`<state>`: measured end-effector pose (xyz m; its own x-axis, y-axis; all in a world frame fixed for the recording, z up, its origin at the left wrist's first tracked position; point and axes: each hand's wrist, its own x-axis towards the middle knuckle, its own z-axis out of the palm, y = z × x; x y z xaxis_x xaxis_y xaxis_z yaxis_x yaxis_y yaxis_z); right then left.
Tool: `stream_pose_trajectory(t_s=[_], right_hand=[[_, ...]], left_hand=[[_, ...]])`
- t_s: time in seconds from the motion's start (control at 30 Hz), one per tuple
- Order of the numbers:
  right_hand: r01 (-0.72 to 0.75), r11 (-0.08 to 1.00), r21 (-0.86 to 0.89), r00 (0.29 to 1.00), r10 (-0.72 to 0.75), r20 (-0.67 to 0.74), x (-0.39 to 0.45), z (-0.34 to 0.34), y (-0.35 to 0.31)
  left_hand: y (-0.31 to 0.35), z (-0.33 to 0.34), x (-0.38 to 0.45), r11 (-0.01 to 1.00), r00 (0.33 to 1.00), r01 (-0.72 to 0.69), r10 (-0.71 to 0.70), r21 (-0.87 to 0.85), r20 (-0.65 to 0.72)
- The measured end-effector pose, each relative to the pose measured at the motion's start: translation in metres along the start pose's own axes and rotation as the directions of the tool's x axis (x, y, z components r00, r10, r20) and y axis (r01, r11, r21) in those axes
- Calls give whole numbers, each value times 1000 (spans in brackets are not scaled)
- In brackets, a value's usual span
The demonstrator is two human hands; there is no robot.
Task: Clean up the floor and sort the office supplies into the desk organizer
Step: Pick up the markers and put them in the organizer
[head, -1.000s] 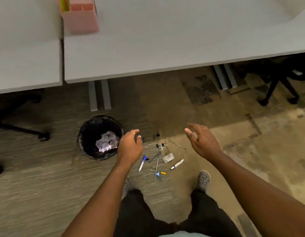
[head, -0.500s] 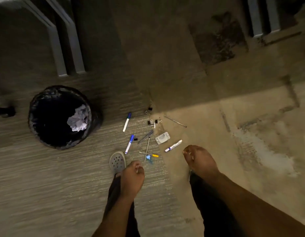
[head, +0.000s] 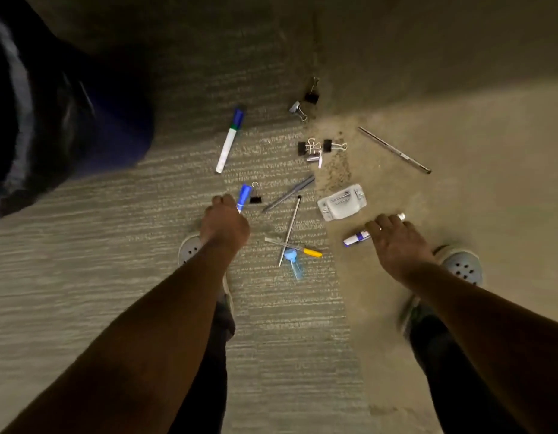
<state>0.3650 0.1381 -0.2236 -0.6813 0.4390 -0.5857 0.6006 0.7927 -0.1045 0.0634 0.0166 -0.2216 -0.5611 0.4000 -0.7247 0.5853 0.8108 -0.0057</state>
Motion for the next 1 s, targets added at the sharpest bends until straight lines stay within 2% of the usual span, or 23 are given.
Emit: stream_pose_trajectory(t_s=[0.1, 0.23, 0.37, 0.43, 0.47, 0.53, 0.6, 0.67, 0.73, 0.77, 0.83, 0.87, 1.0], right_hand=[[18, 997, -69, 1000, -19, -4, 9, 24, 1], [41, 996, -85, 998, -45, -38, 7, 46, 10], [7, 999, -45, 999, -9, -42, 7, 46, 18], [-55, 994, 96, 996, 60, -58, 10, 35, 10], [-102, 970, 220, 990, 121, -74, 11, 26, 2], [-187, 844, 502, 964, 257, -72, 18, -5, -24], [-303, 648, 698, 934, 347, 84, 35, -34, -53], [-361, 505, 784, 926, 292, 238, 52, -59, -81], [-352, 412, 840, 936, 171, 308, 69, -84, -103], [-317, 438, 841, 948, 113, 299, 79, -97, -111], [-222, 566, 794, 969, 38, 244, 102, -117, -125], [-211, 583, 784, 972, 41, 230, 115, -125, -130], [-317, 453, 833, 941, 260, 217, 185, -135, -149]], left_hand=[[-11, 33, 17, 1000, 999, 26, -26, 12, 21], [-21, 56, 21, 1000, 998, -21, 20, -13, -55], [-21, 51, 14, 961, 996, -47, 23, -274, -90], [-13, 43, 4, 903, 998, -60, 41, -425, -52], [-8, 40, -1, 862, 998, -48, 56, -505, 0], [5, 33, -13, 735, 988, 29, 83, -678, 132], [18, 26, -25, 606, 961, 121, 126, -786, 244], [30, 18, -34, 527, 937, 179, 167, -831, 308], [37, 12, -36, 473, 938, 178, 182, -863, 293], [38, 7, -35, 448, 952, 159, 167, -880, 257], [31, -3, -24, 403, 984, 103, 95, -910, 153], [24, -9, -16, 381, 992, 81, 55, -921, 110], [-9, -36, 15, 391, 999, 20, -49, -920, 1]])
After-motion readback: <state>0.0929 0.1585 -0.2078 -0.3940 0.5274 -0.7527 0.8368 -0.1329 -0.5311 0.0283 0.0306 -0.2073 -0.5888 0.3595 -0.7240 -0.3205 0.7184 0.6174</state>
